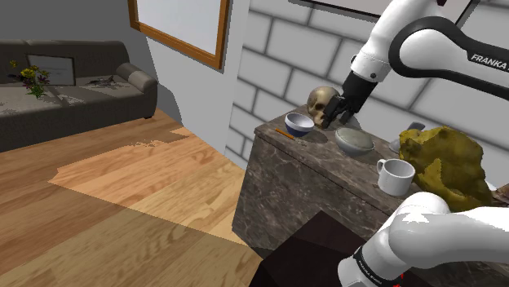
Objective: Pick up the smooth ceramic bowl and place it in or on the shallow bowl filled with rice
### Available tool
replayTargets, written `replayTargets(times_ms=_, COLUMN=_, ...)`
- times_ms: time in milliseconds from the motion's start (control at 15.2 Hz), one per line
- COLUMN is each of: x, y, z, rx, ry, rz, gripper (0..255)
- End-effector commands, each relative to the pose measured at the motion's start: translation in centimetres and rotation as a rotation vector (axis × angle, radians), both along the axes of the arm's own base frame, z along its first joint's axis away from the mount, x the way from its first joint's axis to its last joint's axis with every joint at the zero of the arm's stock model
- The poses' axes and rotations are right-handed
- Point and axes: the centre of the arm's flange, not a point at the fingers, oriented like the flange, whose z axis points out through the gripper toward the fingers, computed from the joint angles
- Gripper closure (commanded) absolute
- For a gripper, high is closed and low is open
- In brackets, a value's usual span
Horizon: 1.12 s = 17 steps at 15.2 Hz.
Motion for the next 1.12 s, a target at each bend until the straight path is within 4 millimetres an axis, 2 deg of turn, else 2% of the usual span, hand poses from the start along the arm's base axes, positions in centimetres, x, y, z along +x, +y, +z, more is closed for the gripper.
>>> replayTargets(times_ms=0, x=0.0, y=0.0, z=0.0, rx=0.0, ry=0.0, rz=0.0, gripper=0)
replayTargets(times_ms=1056, x=16.3, y=-10.4, z=-8.5, rx=-0.038, ry=0.027, rz=0.062, gripper=0)
